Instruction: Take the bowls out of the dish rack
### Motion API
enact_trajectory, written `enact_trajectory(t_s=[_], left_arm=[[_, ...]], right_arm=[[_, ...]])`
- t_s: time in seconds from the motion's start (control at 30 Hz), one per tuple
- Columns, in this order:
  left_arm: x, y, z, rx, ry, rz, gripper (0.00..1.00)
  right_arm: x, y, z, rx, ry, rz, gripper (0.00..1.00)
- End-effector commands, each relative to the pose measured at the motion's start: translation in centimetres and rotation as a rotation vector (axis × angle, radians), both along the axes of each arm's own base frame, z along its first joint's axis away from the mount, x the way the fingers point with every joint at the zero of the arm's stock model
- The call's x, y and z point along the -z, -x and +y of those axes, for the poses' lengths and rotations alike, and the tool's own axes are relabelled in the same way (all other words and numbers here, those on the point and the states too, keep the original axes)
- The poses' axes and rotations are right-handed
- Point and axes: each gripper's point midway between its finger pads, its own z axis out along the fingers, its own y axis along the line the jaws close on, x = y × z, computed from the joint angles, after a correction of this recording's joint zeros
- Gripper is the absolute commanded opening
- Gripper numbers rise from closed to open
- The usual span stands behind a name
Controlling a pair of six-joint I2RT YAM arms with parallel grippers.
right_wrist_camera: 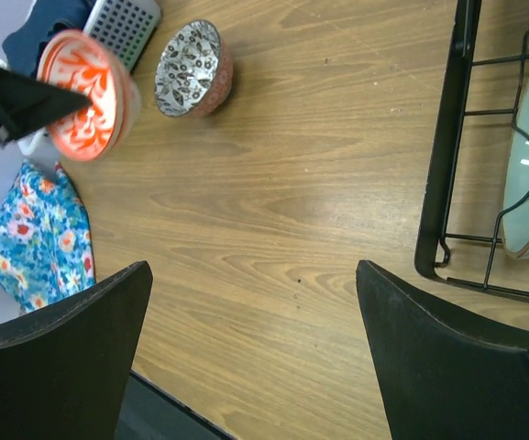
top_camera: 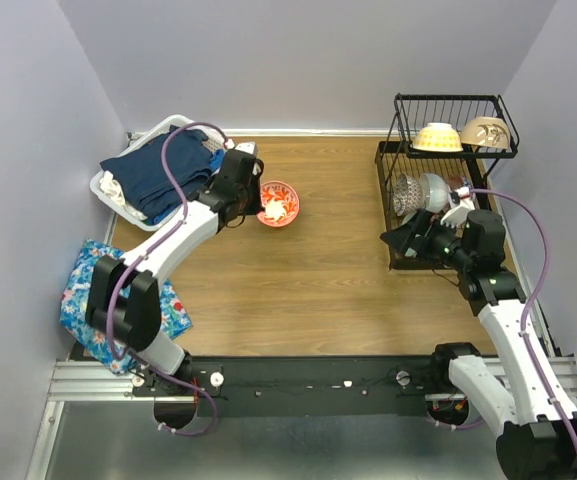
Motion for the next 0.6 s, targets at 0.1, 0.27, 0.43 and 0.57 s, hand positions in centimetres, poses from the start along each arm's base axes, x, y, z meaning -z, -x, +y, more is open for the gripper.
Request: enact_trajectory(t_s=[0.1, 0.27, 0.43, 0.57], left_arm=[[-0.2, -6.2, -2.9, -0.016, 0.088, -0.013, 0.05], [1.9, -8.2, -3.6, -0.031, 0.081, 0.016, 0.07], [3.2, -9.7, -3.4, -0.055, 0.062, 0.035, 0.07], [4.0, -10.0, -3.1, -0.065, 0.070, 0.058, 0.07]], right_arm=[[2.0, 1.7, 1.7, -0.081, -0.079, 0.020, 1.00], [2.8, 2.0, 1.4, -0.095, -0.025, 0.040, 1.00], [2.2, 1.6, 1.4, -0.088, -0.027, -0.001, 1.00], [1.8, 1.3, 1.4, -0.095, -0.013, 0.003, 1.00]])
